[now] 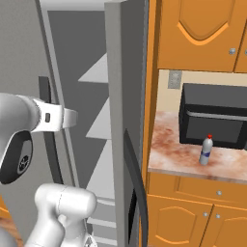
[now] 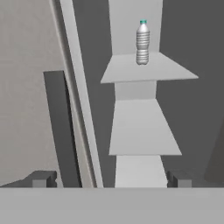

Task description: Take the bottled waters from the counter and place them in the freezer to freeze. Close the freezer door after placing the bottles.

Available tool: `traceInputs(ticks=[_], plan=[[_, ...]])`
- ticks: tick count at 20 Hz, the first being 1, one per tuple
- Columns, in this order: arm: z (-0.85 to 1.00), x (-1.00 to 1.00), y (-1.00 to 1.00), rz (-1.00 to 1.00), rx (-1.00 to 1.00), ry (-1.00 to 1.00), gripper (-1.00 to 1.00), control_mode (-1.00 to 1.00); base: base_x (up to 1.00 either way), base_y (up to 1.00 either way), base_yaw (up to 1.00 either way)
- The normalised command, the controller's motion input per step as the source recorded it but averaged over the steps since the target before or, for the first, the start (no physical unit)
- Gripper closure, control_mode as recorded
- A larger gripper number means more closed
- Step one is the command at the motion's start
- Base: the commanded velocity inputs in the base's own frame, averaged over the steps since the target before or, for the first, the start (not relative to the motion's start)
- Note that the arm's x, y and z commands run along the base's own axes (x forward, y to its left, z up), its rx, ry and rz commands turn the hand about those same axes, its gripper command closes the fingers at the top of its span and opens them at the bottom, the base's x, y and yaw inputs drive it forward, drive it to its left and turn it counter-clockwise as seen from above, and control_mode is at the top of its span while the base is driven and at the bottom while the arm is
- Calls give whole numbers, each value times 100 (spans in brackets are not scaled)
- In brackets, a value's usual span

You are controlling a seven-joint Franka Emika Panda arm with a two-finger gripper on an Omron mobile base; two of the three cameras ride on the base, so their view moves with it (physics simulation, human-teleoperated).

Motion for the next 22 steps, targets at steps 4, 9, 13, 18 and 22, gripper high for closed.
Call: traceInputs(ticks=[4,9,13,18,22], plan=[[-34,-15,0,4,-1,7,-100,-100,0,0,0],[-38,-14,0,-3,-2,8,-100,-100,0,0,0],[-43,-9,0,-12,-1,9,-100,-100,0,0,0],[-46,-1,0,-17,-1,13,-100,-100,0,0,0],[-45,0,0,-10,0,11,-100,-100,0,0,0]])
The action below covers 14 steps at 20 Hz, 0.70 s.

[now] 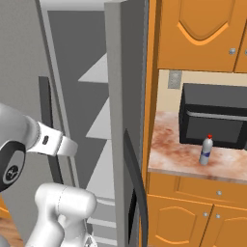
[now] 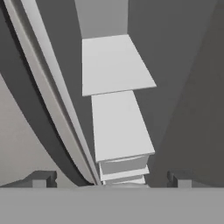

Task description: Take the bottled waters from the counter and place them in the freezer to freeze. Close the freezer door after placing the bottles.

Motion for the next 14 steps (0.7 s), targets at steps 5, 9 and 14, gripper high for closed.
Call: traceInputs(ticks=[5,9,14], plan=[[-16,0,0,-1,0,6,-100,-100,0,0,0],[0,0,0,0,0,0,-100,-100,0,0,0],[0,0,0,0,0,0,-100,-100,0,0,0]])
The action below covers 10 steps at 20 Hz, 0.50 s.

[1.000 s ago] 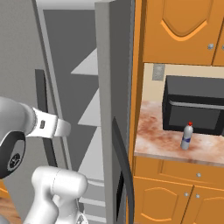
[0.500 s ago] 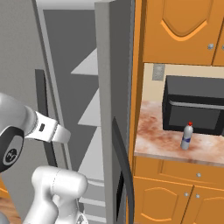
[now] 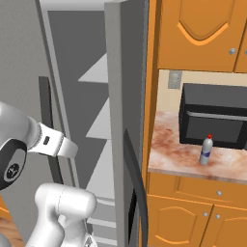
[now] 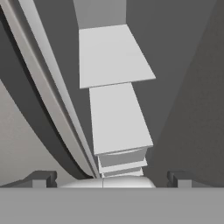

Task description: Take the bottled waters from the counter and place them in the freezer to freeze. Close the freezer door after placing the bottles.

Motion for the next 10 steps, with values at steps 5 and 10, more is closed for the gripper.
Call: traceInputs(ticks=[5,10], plan=[[0,0,0,0,0,0,-100,-100,0,0,0],[-5,-19,0,0,0,0,-100,-100,0,0,0]])
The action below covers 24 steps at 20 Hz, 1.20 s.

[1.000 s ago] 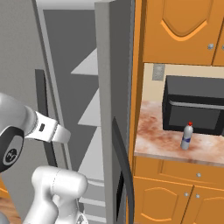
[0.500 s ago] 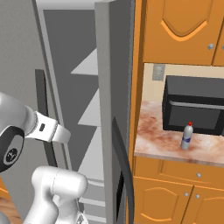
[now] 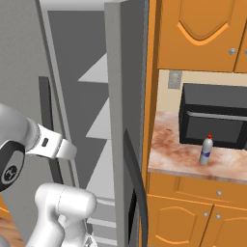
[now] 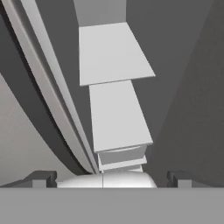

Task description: Take the bottled waters from the counter and place them in the freezer to freeze. Close the freezer door after placing the bottles.

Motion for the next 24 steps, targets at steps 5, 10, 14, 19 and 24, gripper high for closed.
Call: traceInputs(ticks=[5,10,14,19,24], plan=[[-3,-8,0,0,0,0,-100,100,-41,0,0],[0,0,0,0,0,0,-100,100,-51,0,0],[0,0,0,0,0,0,-100,100,-40,0,0],[0,0,0,0,0,0,-100,100,-41,0,0],[0,0,0,0,0,0,-100,100,-26,-31,-4]])
